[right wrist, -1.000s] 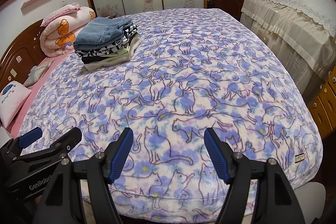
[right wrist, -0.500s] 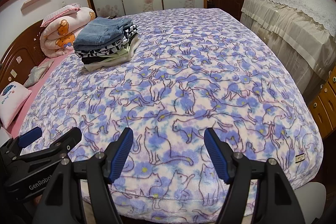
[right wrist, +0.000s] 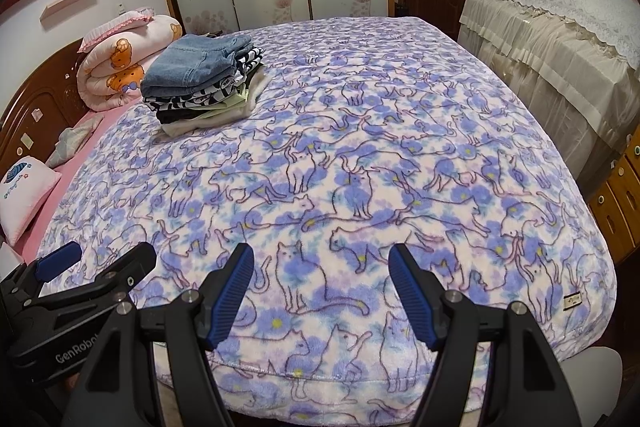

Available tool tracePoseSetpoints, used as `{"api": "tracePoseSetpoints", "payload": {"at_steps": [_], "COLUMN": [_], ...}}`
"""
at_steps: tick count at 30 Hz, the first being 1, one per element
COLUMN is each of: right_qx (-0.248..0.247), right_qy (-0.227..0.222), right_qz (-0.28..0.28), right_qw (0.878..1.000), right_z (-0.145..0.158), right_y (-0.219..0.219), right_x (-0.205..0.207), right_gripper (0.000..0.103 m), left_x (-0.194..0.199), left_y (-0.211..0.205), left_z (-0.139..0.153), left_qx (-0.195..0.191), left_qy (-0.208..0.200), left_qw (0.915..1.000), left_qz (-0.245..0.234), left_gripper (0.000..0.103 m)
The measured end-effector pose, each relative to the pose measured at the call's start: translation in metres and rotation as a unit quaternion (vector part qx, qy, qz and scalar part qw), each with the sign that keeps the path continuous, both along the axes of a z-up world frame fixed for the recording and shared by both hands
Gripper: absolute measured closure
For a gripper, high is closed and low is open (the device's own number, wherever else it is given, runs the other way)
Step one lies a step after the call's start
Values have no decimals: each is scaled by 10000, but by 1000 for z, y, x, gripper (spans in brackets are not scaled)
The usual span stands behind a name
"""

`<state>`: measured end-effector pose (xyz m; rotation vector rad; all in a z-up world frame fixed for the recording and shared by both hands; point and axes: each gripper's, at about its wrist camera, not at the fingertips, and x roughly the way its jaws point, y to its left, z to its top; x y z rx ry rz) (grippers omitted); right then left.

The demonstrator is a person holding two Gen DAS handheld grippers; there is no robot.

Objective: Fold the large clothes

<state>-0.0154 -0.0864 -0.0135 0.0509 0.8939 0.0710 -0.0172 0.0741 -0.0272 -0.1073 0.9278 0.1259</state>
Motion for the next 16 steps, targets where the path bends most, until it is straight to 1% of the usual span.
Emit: {"api": "tracePoseSetpoints", "payload": {"at_steps": [16], "right_qx": [13], "right_qy": [10], "right_qz": [-2], "right_qw": [10000], "right_z": [0], "right_y": [0], "right_x": [-1], "right_gripper": [33], "left_x": [1], "left_y": [0], "left_z": [0], "left_qx": [10], "left_qy": [29], "left_qw": [10000], "left_qz": [-7], "left_gripper": [3]}}
